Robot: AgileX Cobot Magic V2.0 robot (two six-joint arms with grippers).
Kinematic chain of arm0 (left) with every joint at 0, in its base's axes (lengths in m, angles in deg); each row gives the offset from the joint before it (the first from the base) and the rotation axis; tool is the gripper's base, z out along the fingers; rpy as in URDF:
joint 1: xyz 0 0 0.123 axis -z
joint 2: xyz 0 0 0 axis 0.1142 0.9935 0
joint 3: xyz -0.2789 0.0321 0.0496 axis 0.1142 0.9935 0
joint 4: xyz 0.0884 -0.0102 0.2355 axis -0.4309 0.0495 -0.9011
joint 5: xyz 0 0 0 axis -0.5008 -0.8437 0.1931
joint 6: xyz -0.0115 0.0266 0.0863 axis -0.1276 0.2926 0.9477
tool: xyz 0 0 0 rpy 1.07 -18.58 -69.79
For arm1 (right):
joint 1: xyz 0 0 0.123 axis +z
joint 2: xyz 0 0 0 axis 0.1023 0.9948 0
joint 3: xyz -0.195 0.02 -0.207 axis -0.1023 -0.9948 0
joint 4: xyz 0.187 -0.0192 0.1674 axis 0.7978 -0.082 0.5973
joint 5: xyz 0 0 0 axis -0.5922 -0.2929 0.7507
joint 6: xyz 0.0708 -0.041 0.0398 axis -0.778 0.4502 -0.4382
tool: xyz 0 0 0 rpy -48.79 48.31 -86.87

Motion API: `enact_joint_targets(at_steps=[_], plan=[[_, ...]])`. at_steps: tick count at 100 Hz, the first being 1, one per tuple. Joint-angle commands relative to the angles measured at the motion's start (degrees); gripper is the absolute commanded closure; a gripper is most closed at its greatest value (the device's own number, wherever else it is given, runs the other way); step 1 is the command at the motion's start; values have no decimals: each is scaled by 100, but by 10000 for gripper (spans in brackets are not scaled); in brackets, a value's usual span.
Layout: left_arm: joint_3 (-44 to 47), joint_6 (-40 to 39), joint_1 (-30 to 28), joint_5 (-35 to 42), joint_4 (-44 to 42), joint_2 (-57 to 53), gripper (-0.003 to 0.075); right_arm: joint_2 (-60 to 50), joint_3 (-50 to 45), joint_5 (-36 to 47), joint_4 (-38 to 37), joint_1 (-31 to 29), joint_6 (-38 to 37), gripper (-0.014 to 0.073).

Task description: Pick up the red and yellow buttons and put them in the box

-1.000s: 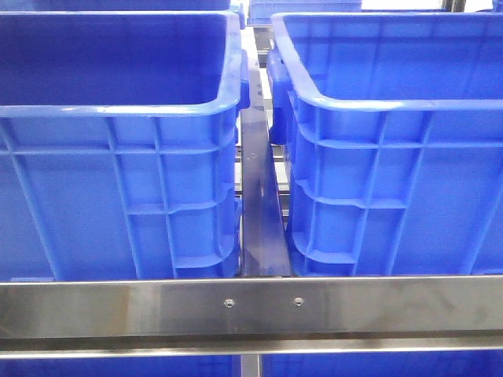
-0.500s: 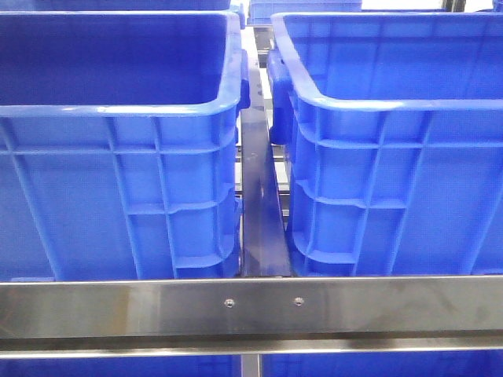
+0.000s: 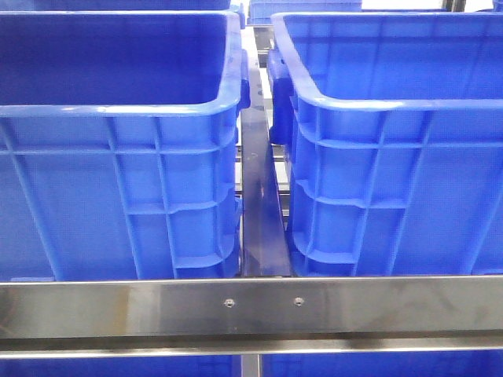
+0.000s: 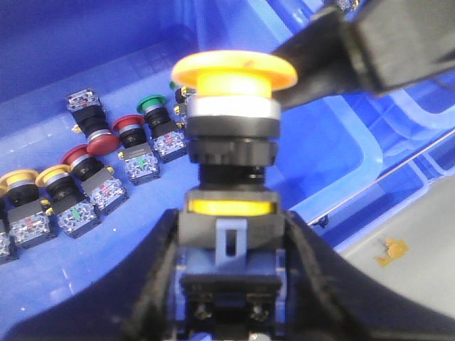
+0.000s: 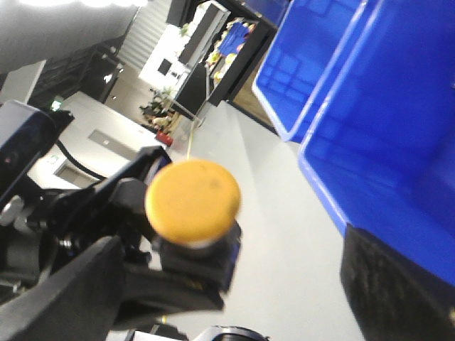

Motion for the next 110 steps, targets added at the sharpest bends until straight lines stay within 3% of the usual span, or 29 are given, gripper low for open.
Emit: enact_joint_targets(at_steps=[1, 39, 46, 68, 81, 88, 95, 110], plan=[[-150, 9, 38, 365, 44, -32, 739, -127, 409, -205, 487, 108, -22, -42], [-150, 9, 38, 361, 52, -32, 739, 261, 1058, -210, 487, 493, -135, -19], [-150, 9, 38, 361, 52, -32, 739, 261, 1076, -210, 487, 527, -135, 62], [-150, 9, 38, 352, 52, -32, 738, 261, 1076, -300, 487, 527, -129, 468], [-150, 20, 38, 254, 52, -32, 726, 261, 1076, -318, 487, 527, -129, 539], [-150, 20, 38, 212, 52, -32, 656, 261, 1076, -313, 487, 527, -129, 537], [-150, 20, 38, 168, 52, -32, 525, 261, 1076, -313, 487, 527, -129, 537], [-150, 20, 38, 246, 42, -32, 150, 261, 1076, -276, 487, 527, -129, 537]])
